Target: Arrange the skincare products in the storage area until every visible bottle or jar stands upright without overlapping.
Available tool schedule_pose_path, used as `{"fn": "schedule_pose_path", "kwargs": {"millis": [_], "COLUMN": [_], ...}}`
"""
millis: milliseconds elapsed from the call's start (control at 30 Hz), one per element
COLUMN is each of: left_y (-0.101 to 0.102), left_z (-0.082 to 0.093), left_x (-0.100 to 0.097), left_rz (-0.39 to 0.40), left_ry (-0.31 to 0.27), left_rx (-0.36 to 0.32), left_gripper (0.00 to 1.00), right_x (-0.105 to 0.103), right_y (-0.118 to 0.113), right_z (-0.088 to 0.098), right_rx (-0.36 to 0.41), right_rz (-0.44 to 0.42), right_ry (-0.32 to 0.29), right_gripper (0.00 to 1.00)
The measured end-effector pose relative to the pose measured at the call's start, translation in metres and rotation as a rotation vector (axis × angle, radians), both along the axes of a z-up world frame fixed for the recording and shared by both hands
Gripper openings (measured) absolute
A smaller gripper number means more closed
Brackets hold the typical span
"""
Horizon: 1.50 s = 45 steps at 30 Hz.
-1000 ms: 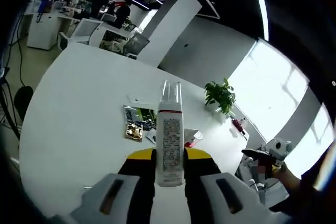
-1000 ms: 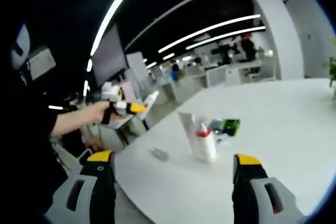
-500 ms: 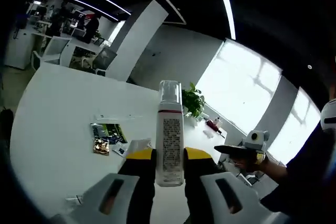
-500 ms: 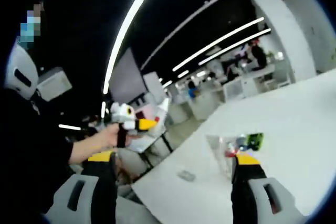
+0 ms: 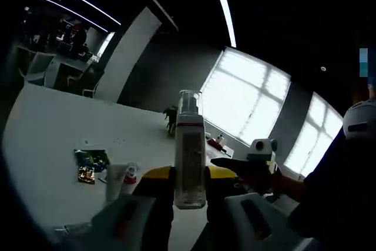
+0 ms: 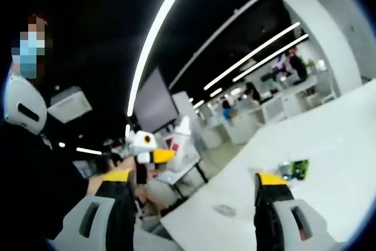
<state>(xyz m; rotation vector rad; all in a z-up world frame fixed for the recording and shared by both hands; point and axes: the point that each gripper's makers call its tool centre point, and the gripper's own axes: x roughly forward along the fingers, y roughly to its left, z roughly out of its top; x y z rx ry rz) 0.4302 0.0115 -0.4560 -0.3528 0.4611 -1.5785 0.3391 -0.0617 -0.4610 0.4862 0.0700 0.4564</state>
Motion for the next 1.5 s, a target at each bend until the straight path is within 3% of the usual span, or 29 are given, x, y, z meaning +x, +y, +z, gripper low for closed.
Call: {"fn": "schedule_pose_path", "kwargs": {"millis": [167,233,300,333,433,533,767,900,1067,1300,1500], "left_y": [-0.002,-0.003,-0.003,-0.004,-0.004,-0.002,0.006,0.008,0.007,0.004,0.002], "left_z": [0.012,0.016,0.020,0.021,0.027,0.035,0.051,0.057,0.062,0.057,0.053], "left_x": [-0.013,-0.019,-0.026,-0.028,-0.038,-0.048,-0.074,-0.083,-0.093,-0.102,-0.092], "left_rz": [-0.018,-0.026,-0.042,-0.047,-0.071,-0.105,-0.223,-0.259,-0.299,-0.336,-0.337], "left_ry": [0.006,0.014,0.024,0.028,0.037,0.023,0.014,0.011,0.006,-0.010,-0.014], "left_rx": [-0.049,-0.072,-0.097,-0.105,-0.125,-0.138,-0.196,-0.226,-0.248,-0.228,-0.217], "left_gripper": [0.16,0.16,0.16,0.16,0.16,0.16,0.16,0.16,0.16,0.16,0.16], "right_x": [0.009,0.014,0.021,0.027,0.036,0.038,0.034,0.027,0.017,0.009,0.004], "right_y": [0.014,0.019,0.029,0.035,0.048,0.057,0.064,0.073,0.086,0.091,0.088], "right_z": [0.011,0.016,0.021,0.019,0.016,0.032,0.069,0.080,0.086,0.093,0.087], "right_rx": [0.024,0.057,0.131,0.182,0.209,0.224,0.190,0.128,0.065,0.015,-0.019], "right_rz": [0.041,0.053,0.094,0.115,0.174,0.224,0.333,0.409,0.490,0.524,0.531], "right_ry": [-0.018,-0.031,-0.052,-0.033,-0.020,-0.055,-0.130,-0.152,-0.165,-0.216,-0.220], "right_gripper": [0.78,0.77,0.75,0.73,0.69,0.68,0.61,0.58,0.51,0.15,0.14]}}
